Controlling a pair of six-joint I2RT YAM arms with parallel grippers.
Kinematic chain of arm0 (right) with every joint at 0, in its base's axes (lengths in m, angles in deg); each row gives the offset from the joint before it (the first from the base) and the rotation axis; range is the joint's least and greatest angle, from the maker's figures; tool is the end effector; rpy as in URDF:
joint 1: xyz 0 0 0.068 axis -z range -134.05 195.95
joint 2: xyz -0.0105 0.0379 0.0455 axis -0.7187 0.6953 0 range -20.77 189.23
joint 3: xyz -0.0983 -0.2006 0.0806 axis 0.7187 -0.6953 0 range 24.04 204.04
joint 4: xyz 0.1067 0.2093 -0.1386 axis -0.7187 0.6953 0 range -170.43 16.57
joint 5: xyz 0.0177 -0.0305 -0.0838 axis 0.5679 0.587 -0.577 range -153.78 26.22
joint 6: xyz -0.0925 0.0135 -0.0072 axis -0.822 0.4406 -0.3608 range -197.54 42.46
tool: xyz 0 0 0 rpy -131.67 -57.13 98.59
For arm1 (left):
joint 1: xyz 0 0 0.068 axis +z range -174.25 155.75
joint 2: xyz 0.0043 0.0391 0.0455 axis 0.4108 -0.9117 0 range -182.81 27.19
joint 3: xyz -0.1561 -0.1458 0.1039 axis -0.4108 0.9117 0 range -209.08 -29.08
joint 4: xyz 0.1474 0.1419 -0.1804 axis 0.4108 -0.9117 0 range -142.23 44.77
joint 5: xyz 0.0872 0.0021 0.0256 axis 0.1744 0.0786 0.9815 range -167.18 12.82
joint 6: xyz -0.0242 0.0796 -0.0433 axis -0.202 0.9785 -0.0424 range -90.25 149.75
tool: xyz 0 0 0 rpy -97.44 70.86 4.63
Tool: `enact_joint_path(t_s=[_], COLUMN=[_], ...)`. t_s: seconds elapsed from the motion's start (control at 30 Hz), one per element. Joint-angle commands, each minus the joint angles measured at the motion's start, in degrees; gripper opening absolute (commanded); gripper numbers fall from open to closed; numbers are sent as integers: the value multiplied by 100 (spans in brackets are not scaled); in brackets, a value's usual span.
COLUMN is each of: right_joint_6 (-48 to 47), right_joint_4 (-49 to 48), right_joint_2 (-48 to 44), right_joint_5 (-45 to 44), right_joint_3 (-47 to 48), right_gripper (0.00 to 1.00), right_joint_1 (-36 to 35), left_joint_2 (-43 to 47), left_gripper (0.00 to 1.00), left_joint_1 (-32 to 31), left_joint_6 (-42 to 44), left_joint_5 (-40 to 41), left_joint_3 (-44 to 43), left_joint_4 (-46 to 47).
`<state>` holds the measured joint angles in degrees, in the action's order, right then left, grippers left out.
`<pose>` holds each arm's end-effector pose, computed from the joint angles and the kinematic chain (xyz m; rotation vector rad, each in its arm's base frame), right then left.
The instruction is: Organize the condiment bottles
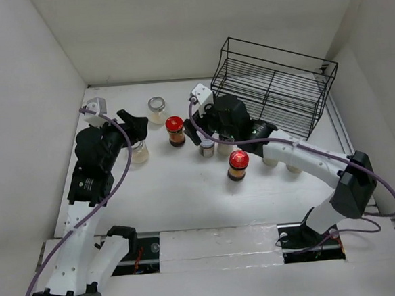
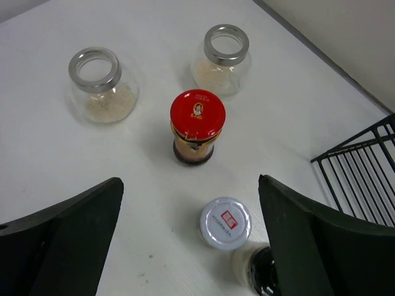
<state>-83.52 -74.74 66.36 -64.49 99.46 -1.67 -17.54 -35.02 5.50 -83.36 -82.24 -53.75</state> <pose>0.2864 0.3123 0.2997 -0.8504 1.7030 0.4861 0.2557 -0.0578 0.3704 -0.1021 1.5969 -0.5623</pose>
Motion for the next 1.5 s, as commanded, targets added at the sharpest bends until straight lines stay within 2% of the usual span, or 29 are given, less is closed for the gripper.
enact_joint_path(t_s=[0.0, 0.03, 0.1, 0.13, 0.17, 0.2, 0.23, 0.27, 0.3, 0.33, 0.37, 0.4, 0.47, 0.53, 0.57, 0.7, 1.0, 1.3, 1.43, 1.47], right_joint_6=[26, 26, 88, 88, 88, 88, 88, 88, 88, 88, 88, 88, 150, 150, 202, 202, 202, 263, 325, 325], right_joint_4=[-542, -543, -657, -657, -657, -657, -657, -657, -657, -657, -657, -657, -509, -446, -446, -227, 19, -173, -454, -455], right_joint_2=[391, 471, 594, 673, 673, 752, 753, 805, 805, 875, 928, 998, 1244, 1463, 1525, 1851, 2834, 3257, 3318, 3319], right_joint_5=[-114, -114, -35, -34, -34, -34, -34, -34, -95, -44, 9, 70, 254, 256, 256, 256, 317, 475, 362, 361], right_joint_3=[491, 561, 614, 615, 693, 755, 755, 755, 755, 755, 755, 755, 878, 1010, 1062, 1335, 2169, 2513, 2390, 2390], right_gripper=[94, 87, 37, 18, 3, 1, 1, 8, 20, 36, 52, 76, 92, 100, 100, 100, 100, 100, 87, 79], right_joint_1=[42, 42, 94, 95, 95, 95, 95, 147, 147, 147, 147, 147, 147, 147, 147, 147, 147, 200, 200, 200], left_joint_2=[193, 245, 298, 298, 298, 298, 298, 298, 298, 298, 298, 298, 298, 237, 237, 237, 131, 131, 131, 131], left_gripper=[70, 70, 65, 59, 51, 41, 31, 10, 4, 2, 2, 4, 24, 38, 47, 58, 60, 60, 60, 58], left_joint_1=[22, 22, 22, 22, 22, 22, 22, 22, 22, 22, 22, 22, 22, 22, 22, 22, 22, 22, 22, 22], left_joint_6=[175, 175, 228, 228, 228, 228, 228, 280, 280, 280, 280, 280, 280, 280, 280, 280, 280, 280, 280, 280], left_joint_5=[10, 11, 11, 11, 11, 11, 81, 81, 81, 134, 134, 134, 134, 134, 134, 196, 90, 37, 37, -24], left_joint_3=[-62, -10, 60, 113, 114, 114, 114, 114, 114, 114, 114, 114, 114, 114, 114, 166, 166, 166, 166, 166], left_joint_4=[315, 367, 429, 499, 500, 500, 500, 500, 500, 500, 500, 500, 500, 500, 500, 447, 447, 447, 447, 447])
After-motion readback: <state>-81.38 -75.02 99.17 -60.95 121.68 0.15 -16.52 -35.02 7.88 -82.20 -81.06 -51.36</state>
